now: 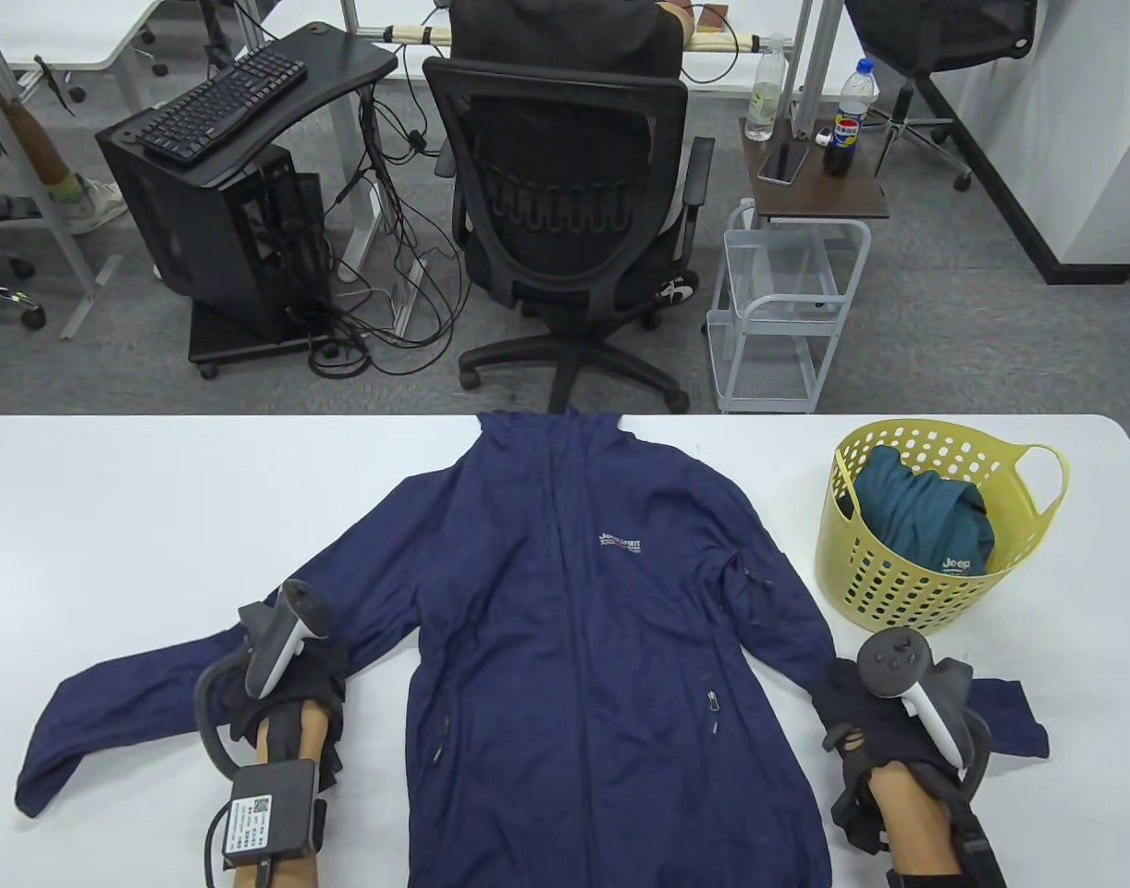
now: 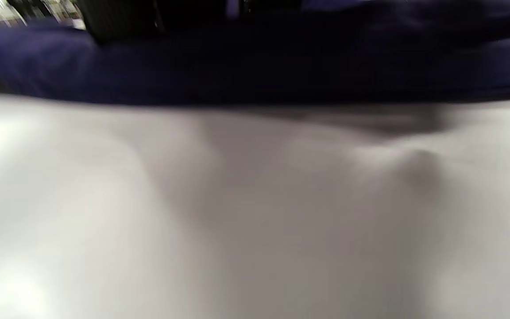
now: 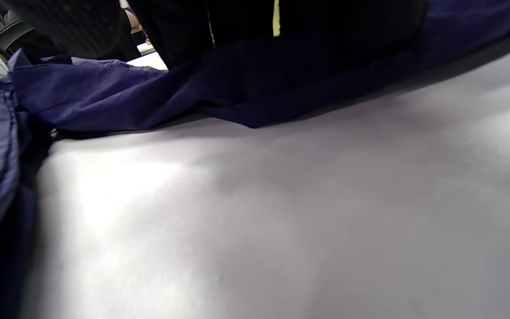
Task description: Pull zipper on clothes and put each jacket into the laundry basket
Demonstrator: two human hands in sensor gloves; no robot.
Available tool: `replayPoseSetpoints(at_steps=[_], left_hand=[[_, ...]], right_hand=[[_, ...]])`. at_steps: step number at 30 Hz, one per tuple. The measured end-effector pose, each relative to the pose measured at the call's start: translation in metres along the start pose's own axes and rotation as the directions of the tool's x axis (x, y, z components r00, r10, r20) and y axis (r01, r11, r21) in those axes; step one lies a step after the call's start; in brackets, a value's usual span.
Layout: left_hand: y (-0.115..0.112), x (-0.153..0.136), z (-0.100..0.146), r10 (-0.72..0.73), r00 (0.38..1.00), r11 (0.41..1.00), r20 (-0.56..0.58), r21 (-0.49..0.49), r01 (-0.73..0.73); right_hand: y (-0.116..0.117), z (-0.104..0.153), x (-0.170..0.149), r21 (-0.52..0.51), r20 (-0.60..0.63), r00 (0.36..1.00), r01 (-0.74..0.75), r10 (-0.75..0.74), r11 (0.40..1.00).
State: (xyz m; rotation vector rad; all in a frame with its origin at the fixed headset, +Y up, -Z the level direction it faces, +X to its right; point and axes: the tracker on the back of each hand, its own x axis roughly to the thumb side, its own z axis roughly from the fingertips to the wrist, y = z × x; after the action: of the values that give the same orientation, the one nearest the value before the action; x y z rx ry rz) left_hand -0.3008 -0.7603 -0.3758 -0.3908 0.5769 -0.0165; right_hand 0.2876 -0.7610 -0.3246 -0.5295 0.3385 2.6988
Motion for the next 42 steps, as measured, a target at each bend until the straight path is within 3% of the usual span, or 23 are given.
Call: replayPoseSetpoints(at_steps=[4, 8, 14, 19, 21, 25, 28, 33, 37, 39, 42], left_hand=[[-0.006, 0.000, 0.028, -0.008, 1.000, 0.992, -0.012, -0.123, 0.006], [-0.009, 0.015, 0.068, 0.115, 0.988, 0.988, 0.100, -0.118, -0.103], [-0.023, 0.073, 0.124, 0.368, 0.873, 0.898, 0.320, -0.364, -0.245], [-0.045, 0.140, 0.161, 0.611, 0.689, 0.703, 0.389, -0.667, -0.247], [-0.056, 0.168, 0.178, 0.706, 0.604, 0.588, 0.368, -0.781, -0.212], [-0.075, 0.200, 0.198, 0.808, 0.500, 0.425, 0.311, -0.896, -0.130], [-0.086, 0.204, 0.203, 0.879, 0.422, 0.314, 0.223, -0.936, -0.158], [-0.094, 0.192, 0.198, 0.934, 0.341, 0.184, 0.105, -0.961, -0.208], [-0.097, 0.183, 0.197, 0.961, 0.275, 0.097, 0.033, -0.970, -0.223], [-0.095, 0.180, 0.198, 0.971, 0.237, 0.070, 0.016, -0.973, -0.220], [-0.094, 0.176, 0.199, 0.971, 0.233, 0.110, 0.054, -0.965, -0.237]], right_hand=[[0.001, 0.005, 0.008, -0.008, 0.006, 0.999, -0.049, 0.049, 0.999], [0.004, 0.013, 0.020, -0.001, 0.032, 0.996, -0.081, 0.081, 0.997], [0.014, 0.030, 0.044, 0.064, 0.135, 0.989, -0.076, 0.067, 0.995], [0.027, 0.042, 0.061, 0.201, 0.237, 0.971, -0.015, -0.034, 0.980], [0.032, 0.047, 0.067, 0.239, 0.271, 0.960, 0.008, -0.075, 0.971], [0.039, 0.053, 0.074, 0.303, 0.324, 0.939, 0.016, -0.118, 0.953], [0.041, 0.054, 0.077, 0.324, 0.365, 0.923, -0.005, -0.120, 0.946], [0.046, 0.056, 0.082, 0.445, 0.440, 0.881, -0.044, -0.176, 0.895], [0.051, 0.065, 0.093, 0.435, 0.507, 0.856, -0.152, -0.101, 0.887], [0.053, 0.067, 0.098, 0.372, 0.523, 0.851, -0.193, -0.034, 0.908], [0.057, 0.067, 0.101, 0.371, 0.523, 0.849, -0.143, -0.079, 0.918]])
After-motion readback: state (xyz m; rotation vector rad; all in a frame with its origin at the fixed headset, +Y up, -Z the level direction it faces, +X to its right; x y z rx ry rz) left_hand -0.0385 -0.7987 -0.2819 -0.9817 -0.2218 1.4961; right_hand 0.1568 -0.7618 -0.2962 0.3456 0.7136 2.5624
